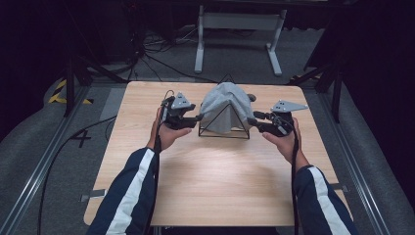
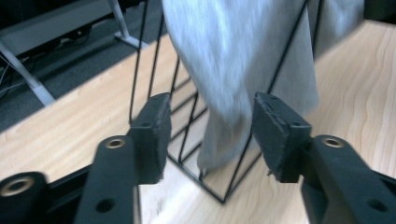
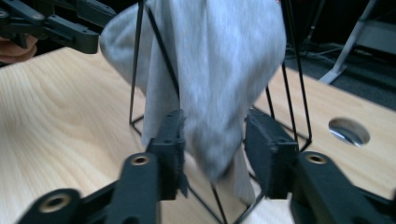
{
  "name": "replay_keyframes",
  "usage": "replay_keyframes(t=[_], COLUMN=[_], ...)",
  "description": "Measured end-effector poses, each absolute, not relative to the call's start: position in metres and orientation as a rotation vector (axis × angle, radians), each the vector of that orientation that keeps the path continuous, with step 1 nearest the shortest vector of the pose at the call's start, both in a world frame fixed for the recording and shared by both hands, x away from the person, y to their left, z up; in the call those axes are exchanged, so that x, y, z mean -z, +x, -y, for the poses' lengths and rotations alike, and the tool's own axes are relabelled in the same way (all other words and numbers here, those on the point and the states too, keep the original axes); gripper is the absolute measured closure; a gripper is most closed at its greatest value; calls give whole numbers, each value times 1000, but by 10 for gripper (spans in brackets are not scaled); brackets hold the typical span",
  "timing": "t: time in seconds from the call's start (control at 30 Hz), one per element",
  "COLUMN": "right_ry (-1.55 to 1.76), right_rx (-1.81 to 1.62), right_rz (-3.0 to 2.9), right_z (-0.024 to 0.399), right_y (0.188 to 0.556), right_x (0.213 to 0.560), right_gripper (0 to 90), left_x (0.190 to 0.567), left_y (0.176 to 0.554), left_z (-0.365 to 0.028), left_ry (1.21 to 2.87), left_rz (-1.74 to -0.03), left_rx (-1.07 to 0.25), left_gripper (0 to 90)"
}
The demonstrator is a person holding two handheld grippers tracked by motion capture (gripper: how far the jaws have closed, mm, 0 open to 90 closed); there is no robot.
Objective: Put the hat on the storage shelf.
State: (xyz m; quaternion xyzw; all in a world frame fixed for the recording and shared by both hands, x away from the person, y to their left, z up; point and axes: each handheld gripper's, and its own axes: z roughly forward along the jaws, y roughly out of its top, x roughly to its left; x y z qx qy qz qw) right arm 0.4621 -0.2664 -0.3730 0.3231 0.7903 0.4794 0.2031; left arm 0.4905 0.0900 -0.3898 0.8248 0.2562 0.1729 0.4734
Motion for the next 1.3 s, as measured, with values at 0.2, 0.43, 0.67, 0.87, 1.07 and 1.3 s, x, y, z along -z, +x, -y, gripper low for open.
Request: replay_keyframes(t=[0.2, 0.43, 0.67, 0.87, 1.07, 1.3], right_ry=[942, 926, 928, 974, 1076, 1115], right_rx=[-1300, -1184, -1143, -1067, -986, -999], right_rz=[-2282, -2336, -2327, -2317, -2334, -2319], right_z=[270, 265, 264, 268, 278, 283], right_y=[466, 474, 476, 483, 493, 494], right_x=[397, 417, 422, 431, 450, 453], right_gripper=[576, 851, 883, 888, 888, 885], left_x=[413, 422, 429, 439, 451, 454], left_y=[500, 512, 516, 520, 523, 523], left_z=[-79, -61, -62, -61, -64, -70], left_ry=[2076, 2166, 2206, 2292, 2325, 2324], left_rz=[-663, -622, -633, -643, -697, -698], left_rx=[-369, -368, -360, -361, -385, -368], left_gripper=[515, 792, 878, 879, 878, 874])
